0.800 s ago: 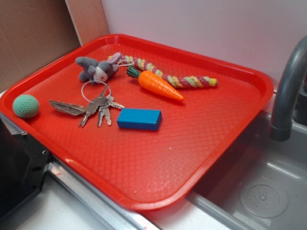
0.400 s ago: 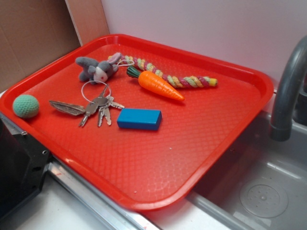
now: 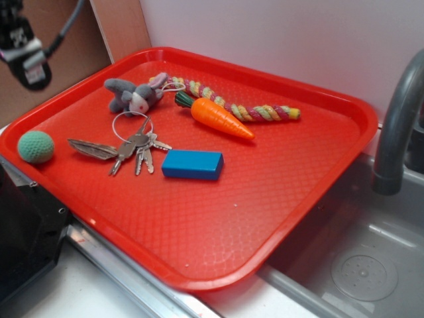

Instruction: Grab the green ball.

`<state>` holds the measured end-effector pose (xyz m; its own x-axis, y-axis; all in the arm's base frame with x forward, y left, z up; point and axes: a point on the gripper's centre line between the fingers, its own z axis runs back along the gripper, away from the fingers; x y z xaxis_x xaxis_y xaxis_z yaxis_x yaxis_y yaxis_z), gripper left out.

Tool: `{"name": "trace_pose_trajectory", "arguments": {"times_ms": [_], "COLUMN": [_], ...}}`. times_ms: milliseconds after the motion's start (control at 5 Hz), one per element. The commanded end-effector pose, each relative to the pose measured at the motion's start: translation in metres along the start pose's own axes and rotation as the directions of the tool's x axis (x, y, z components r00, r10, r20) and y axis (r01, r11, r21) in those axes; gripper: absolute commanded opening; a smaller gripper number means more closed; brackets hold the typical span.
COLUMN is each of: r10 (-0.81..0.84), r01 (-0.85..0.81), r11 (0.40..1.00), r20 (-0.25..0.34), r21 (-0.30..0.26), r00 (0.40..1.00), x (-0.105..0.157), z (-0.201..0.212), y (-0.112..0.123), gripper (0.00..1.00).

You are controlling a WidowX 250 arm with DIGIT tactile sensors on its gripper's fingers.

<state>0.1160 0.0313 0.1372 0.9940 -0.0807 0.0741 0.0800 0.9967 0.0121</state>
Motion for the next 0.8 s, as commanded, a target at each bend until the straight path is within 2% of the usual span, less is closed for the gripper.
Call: {"name": "trace_pose_trajectory", "arguments": {"times_ms": [0,600], "r10": [-0.022,0.009], "r01": [0.022,-0.013], "r11": [0.999,0.999], "r20": [-0.020,-0.087], "r21": [0.031,-0.041], "r00": [1.000,0.996], "x": [-0.023,-0.026], "z": [-0.047,-0.085], "y": [0.034,0.074], "gripper": [1.00,1.00]}}
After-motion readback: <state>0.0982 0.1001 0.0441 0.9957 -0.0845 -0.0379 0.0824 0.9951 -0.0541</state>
